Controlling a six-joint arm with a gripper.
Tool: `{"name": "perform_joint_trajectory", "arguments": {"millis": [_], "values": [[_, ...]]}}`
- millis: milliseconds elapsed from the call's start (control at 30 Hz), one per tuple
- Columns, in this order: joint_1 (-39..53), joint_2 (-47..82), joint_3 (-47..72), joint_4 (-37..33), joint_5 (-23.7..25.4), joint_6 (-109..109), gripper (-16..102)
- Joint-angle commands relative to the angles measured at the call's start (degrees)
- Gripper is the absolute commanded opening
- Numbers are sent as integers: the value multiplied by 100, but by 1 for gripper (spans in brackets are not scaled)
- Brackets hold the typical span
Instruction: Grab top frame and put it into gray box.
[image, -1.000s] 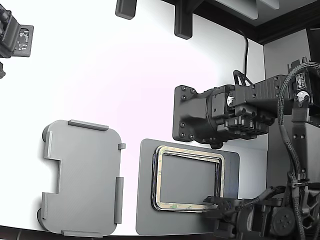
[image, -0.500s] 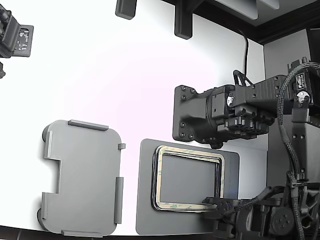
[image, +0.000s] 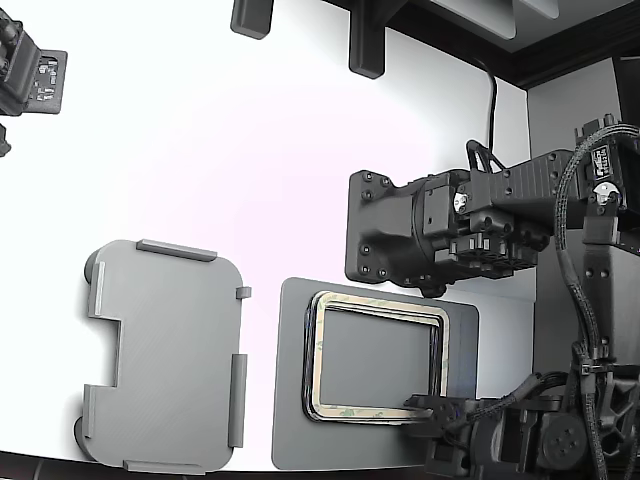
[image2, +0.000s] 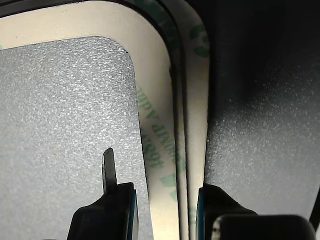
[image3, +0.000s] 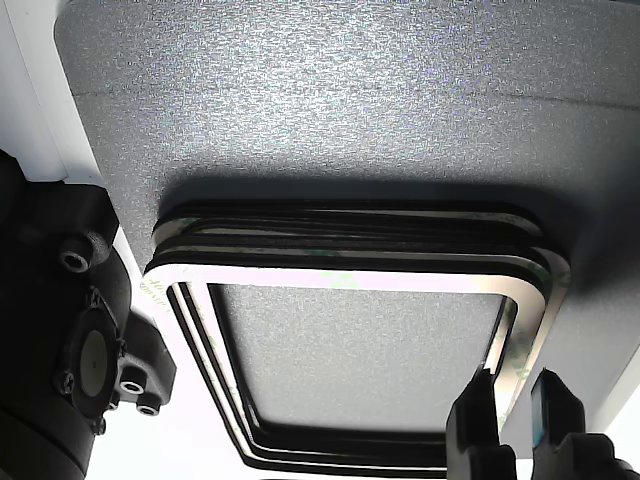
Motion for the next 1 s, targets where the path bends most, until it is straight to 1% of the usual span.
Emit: {"name": "perform_joint_trajectory", "arguments": {"millis": [0,467,667,700,800,833,867,967], "values": [[-53,158,-70,-44,9,-9,46],[-44,158,-26,-105,0,88,36],[-35,185,26,-141,9,114,28],[-35,185,44,-167,9,105,24],[-35,211,79,-220,9,88,4],[-35,220,70,-229,9,79,-5],[-35,229,53,-237,18,79,-10],[-35,255,0,-211,9,53,-10]]}}
